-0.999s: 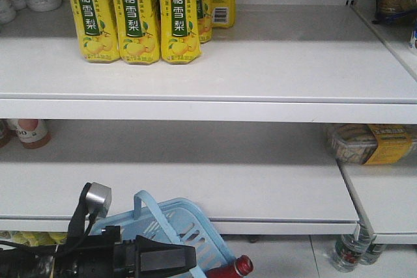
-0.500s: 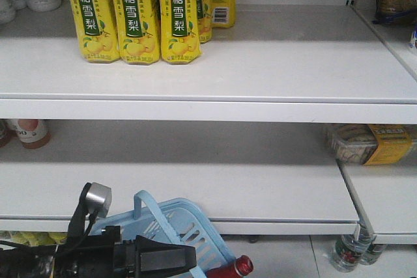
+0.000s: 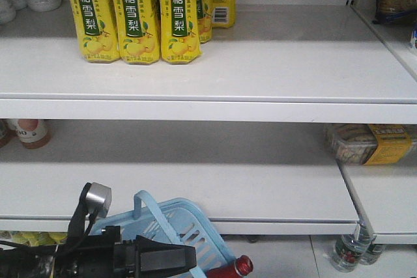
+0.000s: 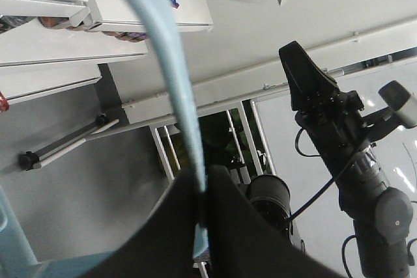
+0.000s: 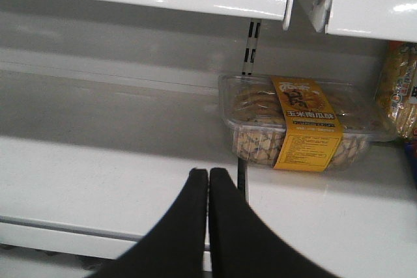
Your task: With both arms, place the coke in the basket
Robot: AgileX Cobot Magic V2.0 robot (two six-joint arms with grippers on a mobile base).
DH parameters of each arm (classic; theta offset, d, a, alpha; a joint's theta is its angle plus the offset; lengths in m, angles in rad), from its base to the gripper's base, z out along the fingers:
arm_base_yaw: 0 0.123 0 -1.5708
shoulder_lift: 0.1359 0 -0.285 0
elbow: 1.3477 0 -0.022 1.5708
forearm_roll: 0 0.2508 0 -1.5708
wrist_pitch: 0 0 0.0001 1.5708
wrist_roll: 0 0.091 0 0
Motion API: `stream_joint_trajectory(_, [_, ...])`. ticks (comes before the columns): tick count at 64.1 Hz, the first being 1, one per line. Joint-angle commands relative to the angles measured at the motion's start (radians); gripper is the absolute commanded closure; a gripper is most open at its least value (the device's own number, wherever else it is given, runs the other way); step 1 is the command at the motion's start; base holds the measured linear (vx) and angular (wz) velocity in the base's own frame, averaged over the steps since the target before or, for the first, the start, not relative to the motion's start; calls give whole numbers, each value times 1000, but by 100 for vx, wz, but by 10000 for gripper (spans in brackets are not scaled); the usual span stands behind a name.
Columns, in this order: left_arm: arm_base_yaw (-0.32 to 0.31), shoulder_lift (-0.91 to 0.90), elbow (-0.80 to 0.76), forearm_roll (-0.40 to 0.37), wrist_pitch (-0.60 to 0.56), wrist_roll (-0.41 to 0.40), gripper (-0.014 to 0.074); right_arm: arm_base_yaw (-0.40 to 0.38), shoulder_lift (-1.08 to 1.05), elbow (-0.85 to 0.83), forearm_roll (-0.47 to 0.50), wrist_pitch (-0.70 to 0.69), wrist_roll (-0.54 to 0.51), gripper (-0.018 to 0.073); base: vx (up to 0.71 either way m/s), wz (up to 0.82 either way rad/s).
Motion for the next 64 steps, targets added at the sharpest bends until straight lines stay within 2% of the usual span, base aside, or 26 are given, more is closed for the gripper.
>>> stream_joint_trajectory(1, [-4, -34, -23, -68, -264, 15, 603, -5, 9, -30, 8, -55, -3, 569, 0, 0])
stream_joint_trajectory(41, [-4, -49, -21, -68, -265, 13, 603, -5, 9, -30, 8, -55, -3, 569, 0, 0])
stream_joint_trajectory(64, [-5, -342, -21, -47, -265, 11, 603, -5, 9, -30, 8, -55, -3, 569, 0, 0])
